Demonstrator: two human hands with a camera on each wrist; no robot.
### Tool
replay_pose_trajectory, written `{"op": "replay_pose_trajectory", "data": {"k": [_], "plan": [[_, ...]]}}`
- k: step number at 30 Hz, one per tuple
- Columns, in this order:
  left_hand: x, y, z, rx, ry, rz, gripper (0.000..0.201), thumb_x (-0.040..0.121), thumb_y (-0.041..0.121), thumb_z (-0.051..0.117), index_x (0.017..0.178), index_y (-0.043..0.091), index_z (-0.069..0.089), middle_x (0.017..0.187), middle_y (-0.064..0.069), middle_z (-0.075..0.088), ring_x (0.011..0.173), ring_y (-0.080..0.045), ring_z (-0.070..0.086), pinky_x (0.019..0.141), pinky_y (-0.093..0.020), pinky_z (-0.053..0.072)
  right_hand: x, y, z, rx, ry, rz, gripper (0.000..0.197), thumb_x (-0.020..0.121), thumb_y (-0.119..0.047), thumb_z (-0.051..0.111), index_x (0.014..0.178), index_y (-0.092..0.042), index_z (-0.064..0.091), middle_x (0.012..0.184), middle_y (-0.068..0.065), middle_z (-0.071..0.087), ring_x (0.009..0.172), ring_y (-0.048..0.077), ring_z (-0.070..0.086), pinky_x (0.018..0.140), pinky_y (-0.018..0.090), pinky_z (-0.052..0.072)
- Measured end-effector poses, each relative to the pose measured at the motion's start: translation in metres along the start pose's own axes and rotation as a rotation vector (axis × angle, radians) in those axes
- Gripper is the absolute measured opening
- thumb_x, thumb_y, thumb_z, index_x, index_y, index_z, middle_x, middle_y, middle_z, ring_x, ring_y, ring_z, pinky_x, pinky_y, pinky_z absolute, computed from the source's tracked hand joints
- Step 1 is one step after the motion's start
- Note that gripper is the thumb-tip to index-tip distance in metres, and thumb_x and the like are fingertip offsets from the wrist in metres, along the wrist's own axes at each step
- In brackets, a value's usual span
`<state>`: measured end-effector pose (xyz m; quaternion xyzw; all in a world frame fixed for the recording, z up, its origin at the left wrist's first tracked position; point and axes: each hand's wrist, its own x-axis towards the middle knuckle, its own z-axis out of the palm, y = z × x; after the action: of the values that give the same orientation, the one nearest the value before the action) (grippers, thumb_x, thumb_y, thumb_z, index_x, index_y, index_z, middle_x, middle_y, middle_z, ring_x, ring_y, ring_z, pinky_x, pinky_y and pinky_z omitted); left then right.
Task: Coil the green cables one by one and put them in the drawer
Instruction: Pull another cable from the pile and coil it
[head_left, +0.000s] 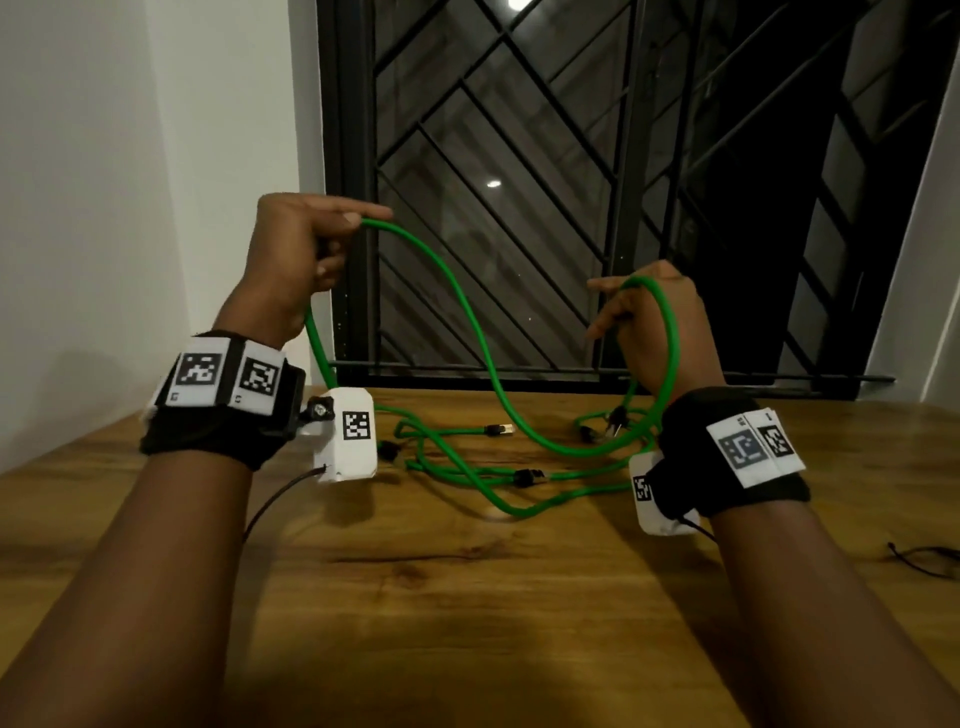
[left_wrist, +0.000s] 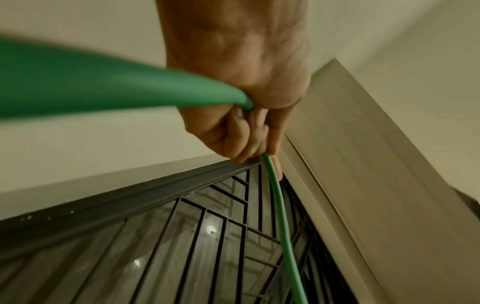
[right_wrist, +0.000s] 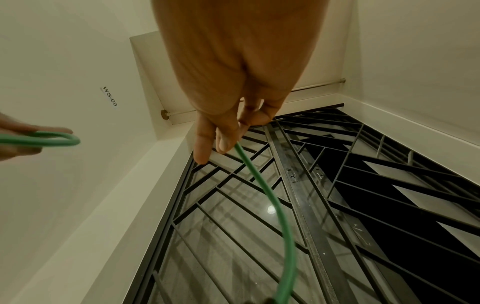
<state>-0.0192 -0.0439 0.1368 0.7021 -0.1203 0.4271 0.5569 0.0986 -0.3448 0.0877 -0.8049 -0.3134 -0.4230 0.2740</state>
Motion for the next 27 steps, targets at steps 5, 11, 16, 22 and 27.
{"op": "replay_pose_trajectory", "data": {"k": [5,11,16,22,27], "plan": [[-0.001,0.006,-0.015,-0.657,0.021,-0.104,0.033,0.079,0.011,0.05,0.103,0.006,0.073,0.054,0.007,0.032,0.037,-0.003,0.022,0.034,-0.014,0.017,0.002,0.0,-0.008,0.009,0.211,0.029,0.032,0.08,0.007,0.054,0.084,-0.01,0.081,0.119,0.008,0.073,0.111,0.023,0.068,0.101,0.028,0.048],[0.003,0.003,0.001,-0.774,0.209,0.038,0.028,0.102,0.008,0.038,0.105,0.014,0.066,0.062,0.004,0.044,0.045,-0.003,0.034,0.04,-0.014,0.026,0.006,-0.002,-0.003,0.163,0.347,-0.107,0.024,0.087,-0.006,0.055,0.094,-0.004,0.077,0.104,0.014,0.073,0.098,0.027,0.07,0.085,0.032,0.056],[0.001,-0.001,0.038,-0.75,0.443,-0.045,0.033,0.101,-0.004,0.027,0.09,0.016,0.051,0.059,0.004,0.041,0.047,-0.005,0.036,0.041,-0.015,0.025,0.003,-0.01,0.0,0.072,0.292,-0.16,0.028,0.092,0.002,0.059,0.112,-0.012,0.072,0.108,0.012,0.069,0.1,0.025,0.066,0.082,0.027,0.052],[0.001,-0.009,0.047,-0.825,0.642,-0.128,0.028,0.101,0.001,0.026,0.091,0.014,0.048,0.053,0.004,0.038,0.041,-0.006,0.031,0.04,-0.018,0.023,0.0,-0.021,-0.008,0.166,0.285,-0.084,0.026,0.1,-0.005,0.05,0.12,-0.015,0.063,0.106,0.003,0.068,0.087,0.007,0.062,0.07,0.011,0.046],[-0.003,-0.019,0.062,-0.666,0.596,-0.081,0.034,0.099,-0.005,0.022,0.089,0.016,0.047,0.064,0.0,0.036,0.043,-0.005,0.031,0.039,-0.017,0.024,0.003,-0.025,-0.003,0.522,0.294,-0.016,0.042,0.099,0.0,0.052,0.103,-0.041,0.046,0.093,0.002,0.065,0.08,0.008,0.067,0.071,0.03,0.058]]}}
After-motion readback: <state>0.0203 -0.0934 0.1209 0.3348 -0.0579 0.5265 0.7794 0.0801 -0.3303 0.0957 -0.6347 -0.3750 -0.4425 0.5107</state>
